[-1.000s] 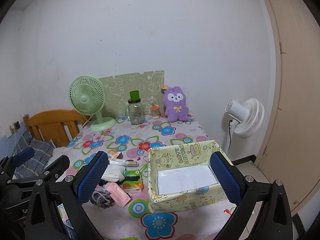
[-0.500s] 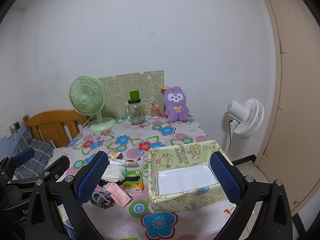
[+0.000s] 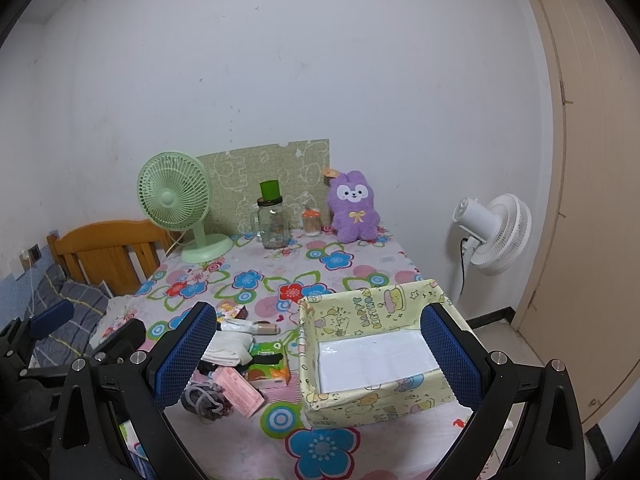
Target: Organize soft objects
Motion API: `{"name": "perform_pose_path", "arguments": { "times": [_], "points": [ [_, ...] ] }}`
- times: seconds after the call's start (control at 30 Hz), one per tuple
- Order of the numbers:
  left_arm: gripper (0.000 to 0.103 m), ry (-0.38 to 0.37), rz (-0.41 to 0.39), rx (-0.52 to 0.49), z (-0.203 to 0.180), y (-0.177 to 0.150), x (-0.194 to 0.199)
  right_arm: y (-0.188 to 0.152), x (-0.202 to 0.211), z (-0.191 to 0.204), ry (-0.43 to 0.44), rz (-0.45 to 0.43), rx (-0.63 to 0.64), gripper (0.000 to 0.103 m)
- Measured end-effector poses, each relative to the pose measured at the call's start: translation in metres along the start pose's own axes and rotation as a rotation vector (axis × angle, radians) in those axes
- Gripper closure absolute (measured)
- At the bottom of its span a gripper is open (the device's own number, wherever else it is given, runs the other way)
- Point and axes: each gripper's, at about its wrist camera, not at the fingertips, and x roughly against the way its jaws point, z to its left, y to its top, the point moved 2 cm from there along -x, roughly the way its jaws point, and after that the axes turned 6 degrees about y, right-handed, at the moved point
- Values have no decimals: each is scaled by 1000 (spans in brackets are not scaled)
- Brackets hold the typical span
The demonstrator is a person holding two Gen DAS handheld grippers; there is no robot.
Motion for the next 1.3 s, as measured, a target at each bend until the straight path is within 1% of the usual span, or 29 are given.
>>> {"name": "perform_pose_path", "arguments": {
  "times": [0.13, 0.2, 0.43, 0.53, 0.67, 0.83, 0.97, 1.2, 1.3],
  "points": [
    [1, 0, 10, -3, 1, -2, -4, -2, -9, 6, 14, 20, 5, 4],
    [1, 0, 16, -2, 3, -2, -8, -4, -15, 8, 25, 34, -3, 4],
    [1, 1, 64, 16, 17, -10, -30, -9, -38, 23, 47, 75, 5, 5],
    [1, 8, 87, 17, 21, -16, -41, -14, -51, 30, 58, 100, 11, 6],
    [3, 21, 116, 21, 29, -25, -55, -23, -70, 41, 85, 135, 12, 7],
    [4, 35, 153, 22, 38, -36, -72, -36, -90, 56, 98, 163, 21, 8],
    [4, 33, 186, 22, 45, -47, -89, -47, -108, 67, 116, 196, 25, 8],
    [5, 18, 241, 18, 55, -63, -115, -63, -135, 82, 106, 248, 43, 9],
    [5, 18, 266, 14, 60, -72, -125, -71, -144, 89, 115, 273, 54, 9]
  ]
}}
